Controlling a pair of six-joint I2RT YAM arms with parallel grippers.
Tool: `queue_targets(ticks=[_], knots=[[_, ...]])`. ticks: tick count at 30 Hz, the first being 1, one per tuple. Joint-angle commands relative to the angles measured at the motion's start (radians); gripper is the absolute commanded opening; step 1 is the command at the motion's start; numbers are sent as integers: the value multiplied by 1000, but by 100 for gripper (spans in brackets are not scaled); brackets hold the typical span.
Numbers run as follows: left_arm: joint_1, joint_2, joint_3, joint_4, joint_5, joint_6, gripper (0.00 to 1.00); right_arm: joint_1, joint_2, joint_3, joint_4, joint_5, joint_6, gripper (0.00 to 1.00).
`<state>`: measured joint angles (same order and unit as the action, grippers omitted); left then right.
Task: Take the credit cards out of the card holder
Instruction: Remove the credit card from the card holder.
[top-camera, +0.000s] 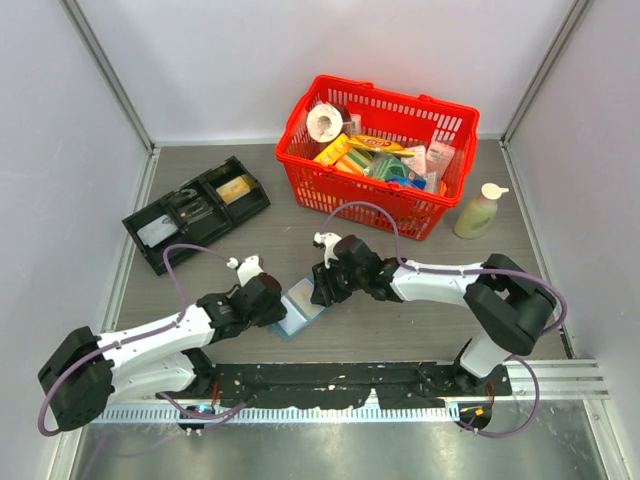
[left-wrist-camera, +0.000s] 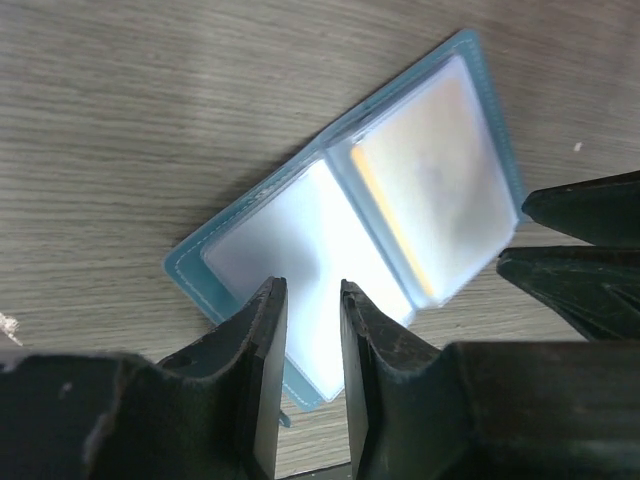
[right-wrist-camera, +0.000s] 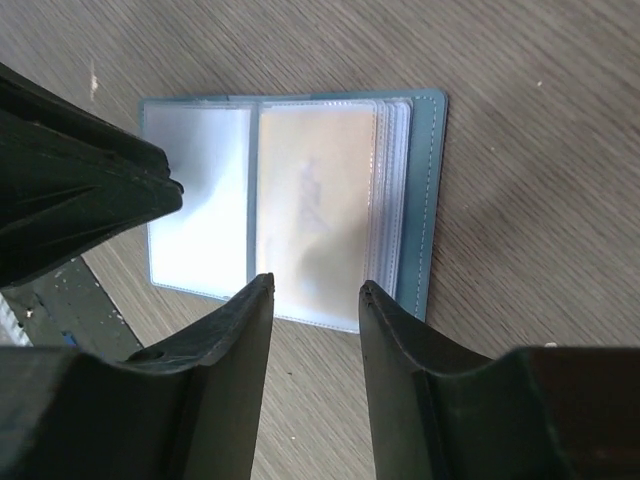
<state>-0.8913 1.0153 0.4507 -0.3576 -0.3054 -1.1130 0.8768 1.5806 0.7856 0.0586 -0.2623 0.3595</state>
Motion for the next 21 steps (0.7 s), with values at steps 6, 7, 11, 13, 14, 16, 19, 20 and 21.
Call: queue_targets(ticks=[6,7,11,13,14,16,19,20,21], knots=[[-9,14,-55,17,-11,-48,24,24,53,58,12,18,-33,33],[-11,17,-60,25,-11,-50,23,28,50,60,10,15,-31,32],[-9,29,-67,45,-3,-54,22,27,44,64,4,-11,-30,25],[-9,31,-73,55,2,-56,22,27,41,64,4,-25,-27,24],[-12,31,-76,63,3,-59,22,27,41,64,6,-34,-24,24],[-11,31,-83,77,6,-62,22,27,45,66,7,-46,-19,24],[-11,31,-86,80,6,-64,22,30,36,63,3,4,-16,26],[-11,29,-86,78,5,-62,22,31,23,58,1,46,-13,27],[-11,28,-87,78,5,-62,22,33,18,55,0,61,-14,29]])
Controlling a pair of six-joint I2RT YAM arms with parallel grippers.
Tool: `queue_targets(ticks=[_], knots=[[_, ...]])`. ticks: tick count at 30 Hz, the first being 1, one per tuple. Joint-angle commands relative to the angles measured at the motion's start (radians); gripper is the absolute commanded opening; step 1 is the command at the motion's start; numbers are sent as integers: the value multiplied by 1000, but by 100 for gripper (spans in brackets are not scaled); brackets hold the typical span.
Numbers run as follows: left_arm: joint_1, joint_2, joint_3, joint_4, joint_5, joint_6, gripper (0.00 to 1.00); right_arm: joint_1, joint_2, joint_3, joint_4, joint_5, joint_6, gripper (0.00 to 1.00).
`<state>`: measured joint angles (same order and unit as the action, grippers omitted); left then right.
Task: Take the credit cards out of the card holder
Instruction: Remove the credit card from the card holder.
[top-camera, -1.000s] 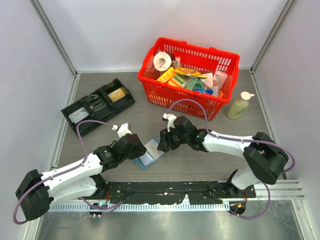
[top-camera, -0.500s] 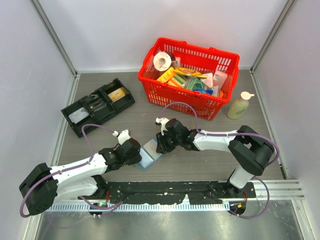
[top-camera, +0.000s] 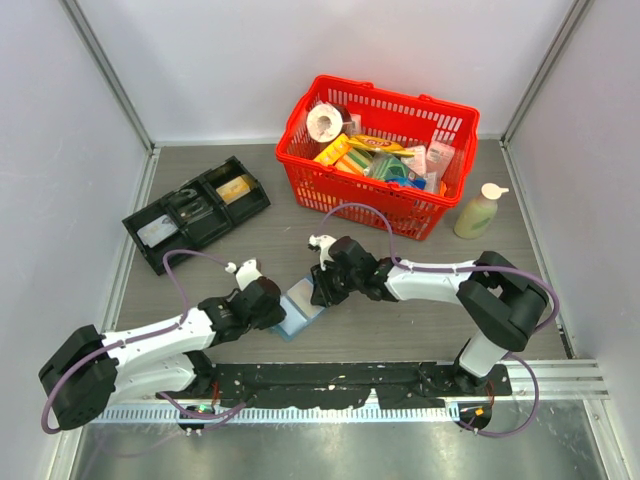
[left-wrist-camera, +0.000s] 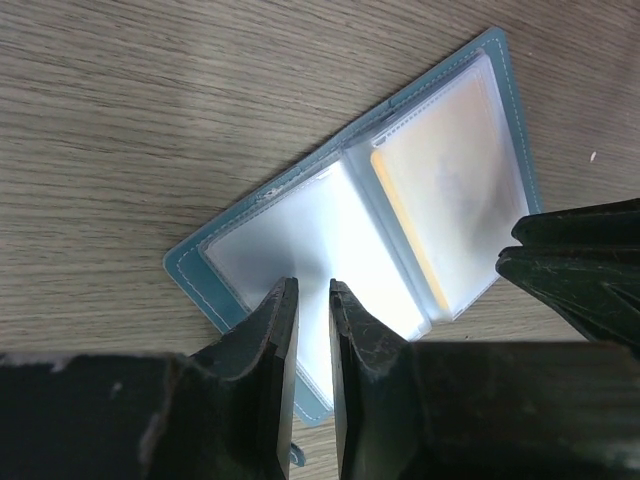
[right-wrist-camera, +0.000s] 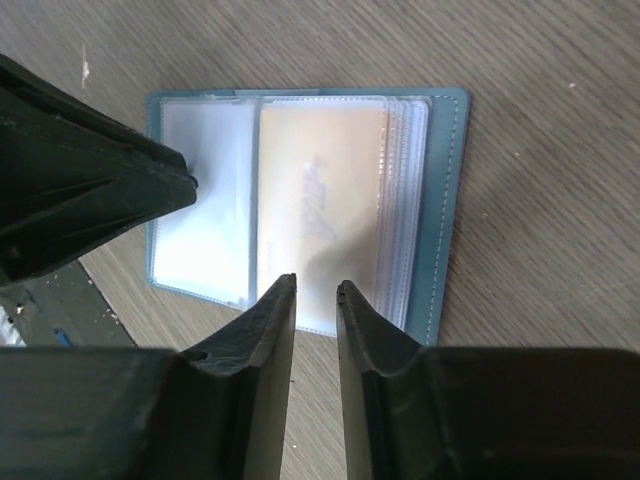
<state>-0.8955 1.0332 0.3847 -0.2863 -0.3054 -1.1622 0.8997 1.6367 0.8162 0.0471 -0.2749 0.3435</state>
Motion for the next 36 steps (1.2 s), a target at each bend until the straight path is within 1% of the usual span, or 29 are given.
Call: queue_targets(ticks=[1,4,7,14,18,21,27,36], knots=[[-6,7,-21,7,6,-13,22,10,-47,23,5,103,3,30],[-6,5,-24,6,6,-13,22,11,-55,29,-7,118,0,36],[-8,7,-24,6,5,-14,22,18,-38,35,-21,115,-8,38],[-6,7,-26,7,8,-14,21,38,-9,41,-12,85,-1,37],[-6,10,-26,10,8,-14,21,42,-17,44,-10,69,2,34],[-6,13,-27,18,12,-16,21,44,-15,47,-12,63,-1,34],[-10,8,-27,19,14,-16,21,47,-29,40,-29,153,2,37],[-13,16,-24,19,12,-19,21,68,-31,44,-41,194,-15,40]])
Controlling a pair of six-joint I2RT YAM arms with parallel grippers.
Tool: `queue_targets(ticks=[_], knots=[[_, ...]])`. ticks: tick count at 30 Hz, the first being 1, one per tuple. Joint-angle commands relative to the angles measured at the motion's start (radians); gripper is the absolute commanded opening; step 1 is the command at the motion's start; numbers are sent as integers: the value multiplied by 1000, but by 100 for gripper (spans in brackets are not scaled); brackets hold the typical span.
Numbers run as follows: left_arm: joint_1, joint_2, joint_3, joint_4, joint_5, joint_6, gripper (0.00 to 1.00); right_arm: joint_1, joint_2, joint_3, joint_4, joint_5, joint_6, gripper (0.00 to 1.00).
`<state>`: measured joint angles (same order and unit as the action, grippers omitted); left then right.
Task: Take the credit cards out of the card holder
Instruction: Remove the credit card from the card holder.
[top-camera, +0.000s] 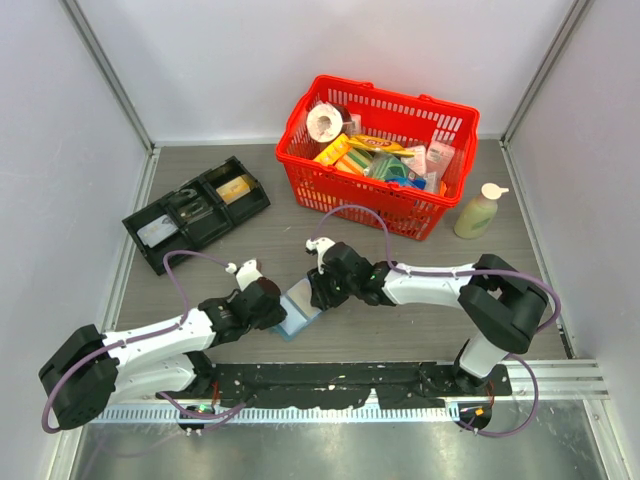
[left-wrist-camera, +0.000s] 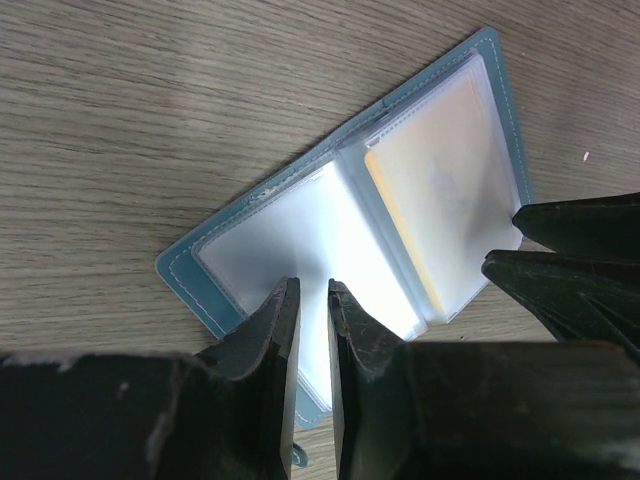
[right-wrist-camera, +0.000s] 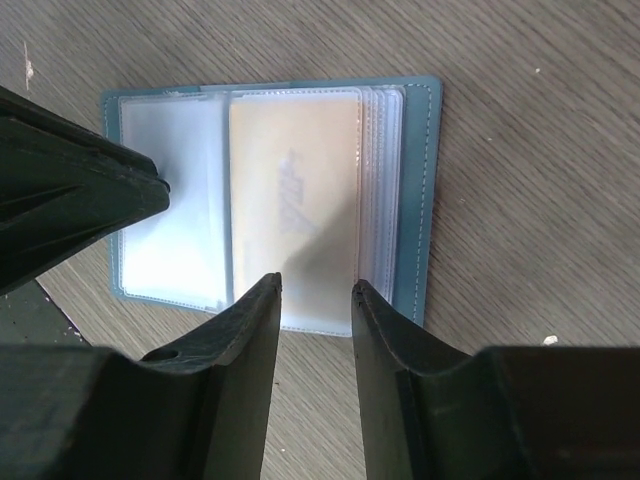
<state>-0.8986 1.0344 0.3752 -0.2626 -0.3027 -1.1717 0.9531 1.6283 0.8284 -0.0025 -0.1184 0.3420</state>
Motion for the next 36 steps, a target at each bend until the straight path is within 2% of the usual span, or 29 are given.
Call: queue_targets(ticks=[1,10,14,23,30,36], knots=[[-10,13,-15,-4,10,-8,21,21,-15,35,9,36,-12,40],[-14,19,-18,8,11,-14,20,33,21,32,24,-16,2,40],[-16,29,-18,19,14,-16,20,36,30,34,24,-27,6,44],[-22,24,-18,26,11,-22,20,41,-27,51,27,-76,14,41],[-23,-17,-12,2,-7,-26,20,52,-73,74,9,-89,11,41],[-23,-109,7,-90,-56,-32,24,64,-84,75,16,-142,5,41]])
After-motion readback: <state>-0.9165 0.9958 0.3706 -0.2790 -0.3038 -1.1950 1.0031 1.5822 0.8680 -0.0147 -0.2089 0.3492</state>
